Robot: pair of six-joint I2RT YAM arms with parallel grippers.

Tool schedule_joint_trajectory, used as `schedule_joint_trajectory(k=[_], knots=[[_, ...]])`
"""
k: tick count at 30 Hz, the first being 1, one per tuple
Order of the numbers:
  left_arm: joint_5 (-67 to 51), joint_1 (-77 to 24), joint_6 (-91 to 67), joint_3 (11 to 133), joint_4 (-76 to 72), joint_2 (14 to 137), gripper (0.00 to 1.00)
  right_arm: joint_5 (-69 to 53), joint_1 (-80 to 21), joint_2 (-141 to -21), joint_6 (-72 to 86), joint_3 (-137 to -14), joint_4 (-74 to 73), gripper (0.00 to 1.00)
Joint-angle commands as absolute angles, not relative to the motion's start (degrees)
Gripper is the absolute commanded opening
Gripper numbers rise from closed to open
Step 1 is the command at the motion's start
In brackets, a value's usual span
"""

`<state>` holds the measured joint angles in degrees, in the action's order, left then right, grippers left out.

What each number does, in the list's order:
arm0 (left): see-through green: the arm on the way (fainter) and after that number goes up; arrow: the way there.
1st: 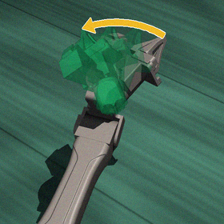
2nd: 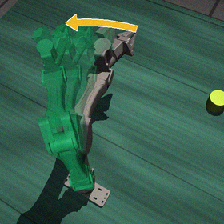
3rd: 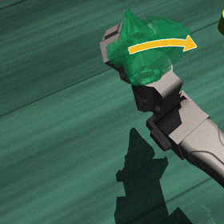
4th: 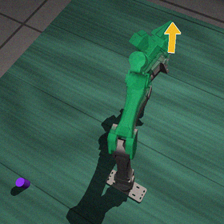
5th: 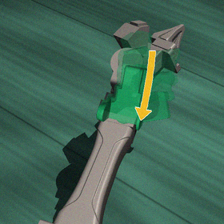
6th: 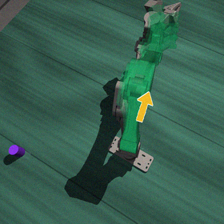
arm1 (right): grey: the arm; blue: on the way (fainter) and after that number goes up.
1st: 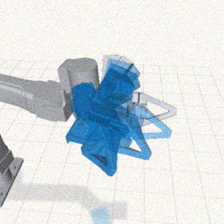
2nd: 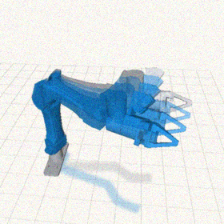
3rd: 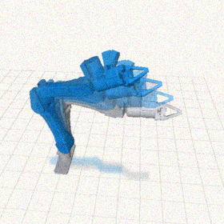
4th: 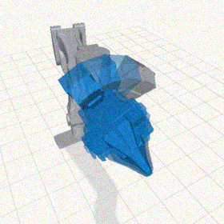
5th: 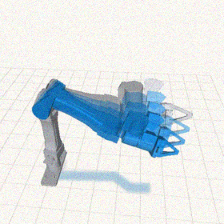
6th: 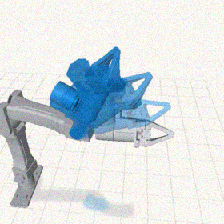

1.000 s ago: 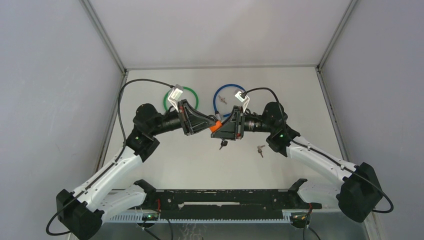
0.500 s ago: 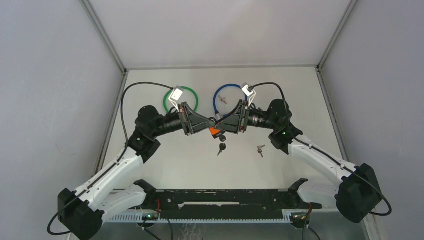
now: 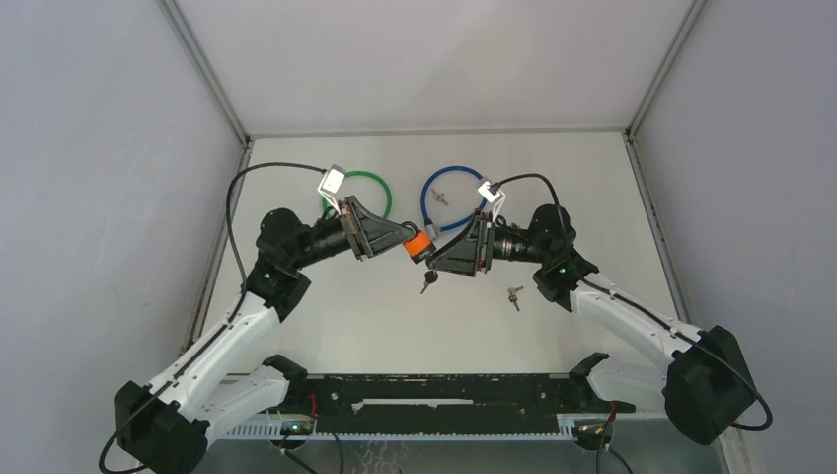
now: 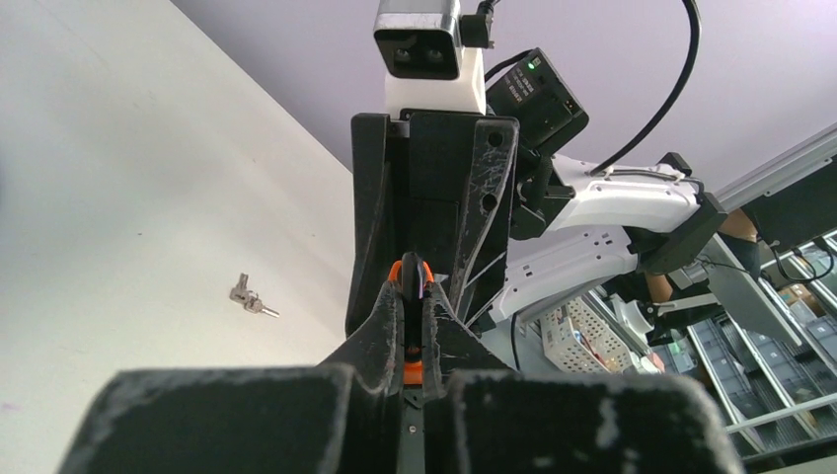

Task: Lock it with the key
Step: Lock the lock, then place the lock at the center of the board, then place the key at the center of the board.

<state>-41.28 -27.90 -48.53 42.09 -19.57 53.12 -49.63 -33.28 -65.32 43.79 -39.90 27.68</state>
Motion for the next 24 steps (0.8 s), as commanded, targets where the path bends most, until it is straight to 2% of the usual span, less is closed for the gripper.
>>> schedule_joint_trajectory(k=[1,6,8,10,11,16,18,22,24], knots=[[-42.74,-27.5,-50.89,41.5,-25.62,52.1,0.0,-51.24,-34.33,-64.79,42.86,-39.99,31.37,0.52],[-42.8,-27.51,-51.59,41.13,-26.62,52.05,0.0,-52.92,-34.49,-67.34,46.59,-39.99,36.78,0.44],[-42.8,-27.43,-51.59,41.13,-26.47,51.93,0.0,-53.85,-34.73,-68.37,47.69,-39.99,38.46,0.36],[-42.54,-27.42,-51.46,41.13,-26.28,51.94,0.0,-55.32,-35.16,-69.51,48.02,-40.44,39.12,0.18],[-42.31,-27.42,-51.31,41.07,-26.28,51.89,0.0,-56.08,-35.23,-70.09,48.09,-40.77,38.89,0.02],[-40.36,-24.13,-51.82,39.75,-27.09,51.16,0.0,-56.08,-32.05,-68.3,43.21,-38.81,28.59,0.0],[-40.27,-20.71,-52.93,39.87,-26.97,50.82,0.0,-55.77,-29.06,-62.98,39.14,-35.76,21.84,0.0],[-41.24,-16.42,-50.74,42.72,-20.18,52.47,0.0,-53.08,-21.12,-52.33,29.85,-31.72,-1.26,0.0],[-40.8,-16.18,-50.33,42.84,-19.13,53.33,0.0,-51.02,-18.06,-47.94,30.66,-29.61,-4.78,0.0]])
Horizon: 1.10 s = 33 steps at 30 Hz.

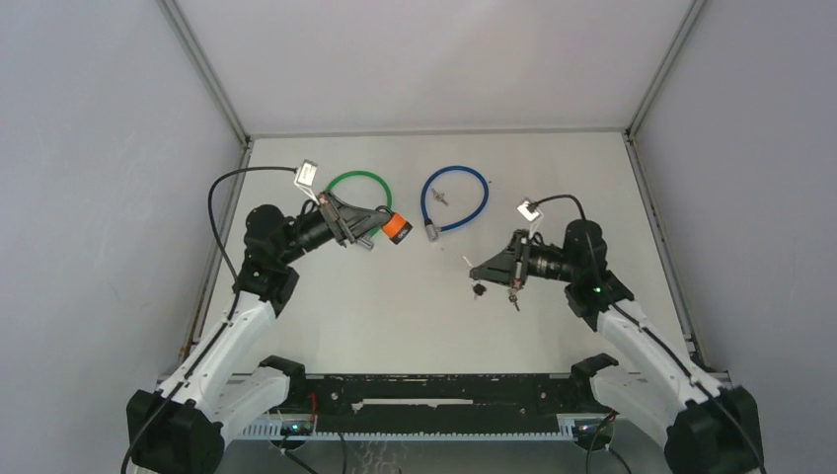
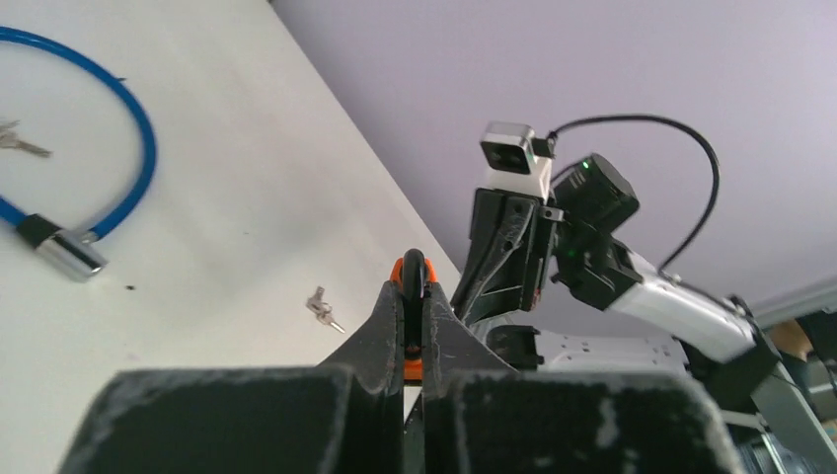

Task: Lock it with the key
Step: Place the key at the center of the board.

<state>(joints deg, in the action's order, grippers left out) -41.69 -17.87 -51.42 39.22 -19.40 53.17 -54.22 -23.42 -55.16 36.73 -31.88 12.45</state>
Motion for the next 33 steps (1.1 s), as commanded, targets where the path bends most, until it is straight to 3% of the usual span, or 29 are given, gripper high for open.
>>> schedule_joint_trajectory(k=[1,5,8,13,22,28,30,33], knots=[[-39.67,-16.1,-50.5,42.54,-19.23,53.61,0.0,-49.65,-17.9,-46.65,31.09,-29.09,-5.54,0.0],[-40.41,-16.57,-51.48,41.72,-18.16,57.64,0.0,-36.25,-10.91,-44.74,33.95,-29.27,-13.28,0.0],[-39.18,-18.62,-50.21,41.34,-11.18,62.46,0.0,-33.83,-3.25,-47.44,36.68,-29.27,-13.35,0.0],[-35.01,-24.66,-50.36,39.86,-12.09,72.72,0.0,-21.6,0.15,-52.12,41.32,-30.01,-13.07,0.0],[-31.78,-31.54,-50.23,38.15,-19.18,85.05,0.0,-11.38,6.98,-55.11,43.12,-30.78,-10.87,0.0],[-32.1,-32.33,-50.75,37.16,-23.79,92.61,0.0,-7.21,10.09,-63.08,44.09,-30.97,-8.59,0.0],[-31.6,-32.59,-50.17,37.35,-23.31,94.41,0.0,-7.12,10.44,-65.57,43.72,-31.2,-8.87,0.05],[-30.78,-32.76,-50.1,37.0,-23.09,96.0,0.0,-5.92,10.46,-67.52,41.34,-31.64,-10.02,0.33]])
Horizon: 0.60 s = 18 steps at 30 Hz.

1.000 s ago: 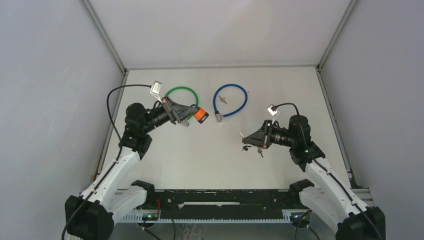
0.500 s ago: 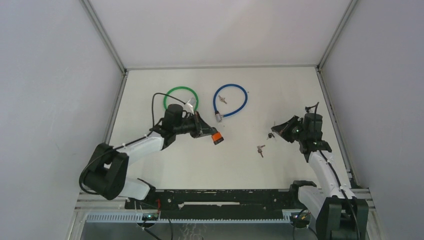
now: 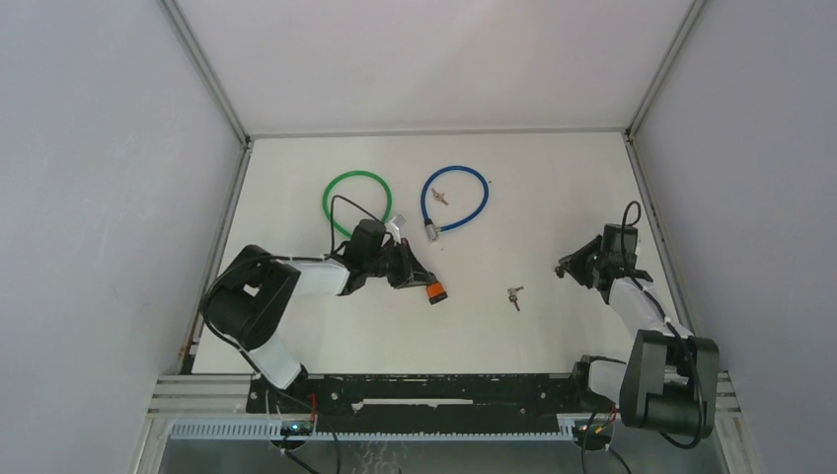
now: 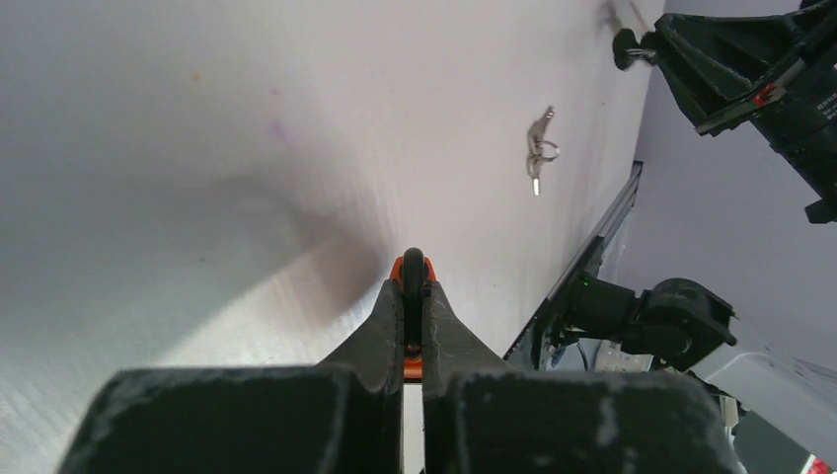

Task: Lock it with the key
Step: Place the key at the center of the board.

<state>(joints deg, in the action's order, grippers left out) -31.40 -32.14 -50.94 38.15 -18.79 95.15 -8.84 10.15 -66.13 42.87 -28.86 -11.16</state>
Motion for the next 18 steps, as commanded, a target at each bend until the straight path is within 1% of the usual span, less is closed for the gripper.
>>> schedule_joint_trajectory(k=[1,2,3,4,6,8,11,14,15,18], knots=[[-30.35,-32.91,-50.1,36.8,-22.82,96.2,0.0,-5.85,10.34,-67.55,40.44,-32.19,-10.98,0.41],[-29.84,-33.04,-49.95,36.68,-22.34,96.31,0.06,-5.74,10.03,-66.9,39.56,-32.51,-11.95,0.52],[-29.47,-33.25,-49.82,36.53,-21.73,96.3,0.15,-5.15,9.38,-65.73,38.71,-32.6,-12.75,0.71],[-29.06,-33.4,-49.69,36.42,-21.2,96.08,0.28,-3.87,8.17,-64.17,37.9,-32.72,-13.69,0.78],[-27.59,-33.69,-49.02,36.14,-19.38,94.87,0.5,-0.43,4.35,-60.55,36.12,-33.14,-16.04,0.84],[-25.49,-33.67,-47.55,36.19,-16.12,92.54,0.63,2.53,-1.57,-56.98,33.88,-33.46,-17.51,0.84],[-20.59,-33.69,-44.63,37.05,-8.87,87.62,0.69,5.2,-10.95,-56.72,32.15,-35.8,-21.95,0.79],[-13.27,-33.68,-41.15,39.06,0.29,79.43,0.76,7.41,-19.27,-59.39,32.12,-37.83,-28.13,0.79],[-10.5,-33.66,-40.31,39.45,3.72,76.47,0.79,7.55,-21.08,-60.42,32.18,-37.95,-29.08,0.79],[-2.75,-33.28,-38.15,42.08,11.83,69.85,0.82,5.04,-24.09,-65.0,32.29,-38.4,-30.64,0.78]])
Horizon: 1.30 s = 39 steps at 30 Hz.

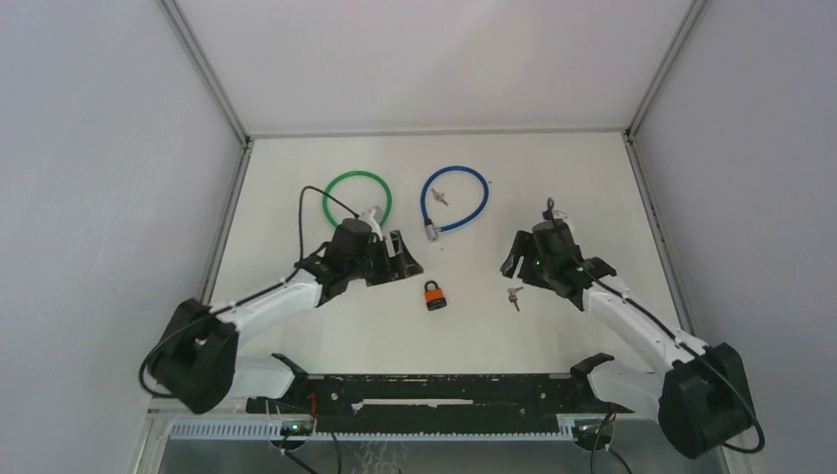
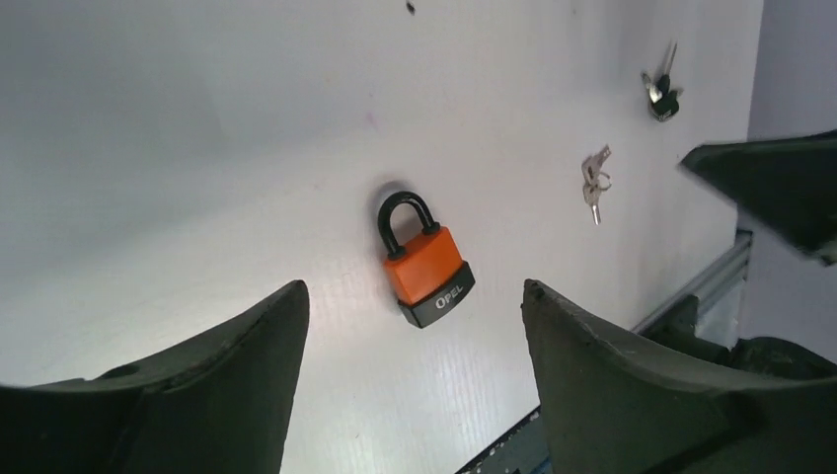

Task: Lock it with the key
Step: Pick up the key from the center of the board.

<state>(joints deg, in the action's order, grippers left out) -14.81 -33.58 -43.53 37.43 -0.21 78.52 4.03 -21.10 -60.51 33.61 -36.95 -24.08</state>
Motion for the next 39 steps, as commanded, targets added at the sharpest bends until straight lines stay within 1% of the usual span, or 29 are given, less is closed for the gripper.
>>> schedule_joint_trajectory(k=[1,2,8,11,15,23,24,27,28,29,30,36,39], knots=[[-1.75,-33.01,-37.35,43.04,13.55,68.46,0.82,5.13,-24.78,-66.69,32.47,-38.79,-31.17,0.76],[-0.98,-32.77,-36.53,43.87,14.9,67.22,0.82,5.4,-25.31,-68.25,32.6,-38.92,-31.35,0.75],[-0.18,-31.83,-35.11,45.42,18.19,62.64,0.82,6.73,-28.39,-73.27,33.06,-39.01,-29.62,0.54],[-0.18,-31.64,-35.22,45.05,18.35,61.96,0.83,7.25,-29.18,-74.9,33.28,-39.03,-28.84,0.5],[1.51,-31.63,-35.34,44.11,18.2,61.38,0.82,9.48,-29.55,-76.35,33.38,-39.11,-27.07,0.43],[1.64,-31.45,-35.6,43.11,18.06,61.69,0.82,14.06,-30.37,-81.16,33.76,-40.66,-25.24,0.33],[1.55,-31.44,-35.64,43.07,18.02,61.7,0.82,14.22,-30.43,-81.14,33.71,-40.83,-25.18,0.31],[1.41,-31.41,-35.6,42.82,18.04,61.55,0.82,14.61,-30.41,-80.67,33.41,-41.36,-25.52,0.21],[1.41,-31.46,-35.53,42.73,18.02,61.46,0.82,14.59,-30.41,-80.47,33.26,-41.51,-25.65,0.14],[1.48,-31.42,-35.51,42.64,18.08,61.36,0.82,14.76,-30.41,-80.26,33.12,-41.86,-26.06,0.05],[1.57,-31.38,-35.51,42.63,18.29,61.21,0.82,14.82,-30.51,-79.98,32.96,-42.22,-26.57,0.0],[2.14,-30.76,-35.51,42.41,19.0,58.89,0.82,15.29,-32.56,-77.63,32.1,-45.15,-29.76,0.0],[2.87,-29.89,-35.51,42.57,20.91,56.99,0.82,14.7,-35.1,-76.9,32.01,-48.82,-31.08,0.0]])
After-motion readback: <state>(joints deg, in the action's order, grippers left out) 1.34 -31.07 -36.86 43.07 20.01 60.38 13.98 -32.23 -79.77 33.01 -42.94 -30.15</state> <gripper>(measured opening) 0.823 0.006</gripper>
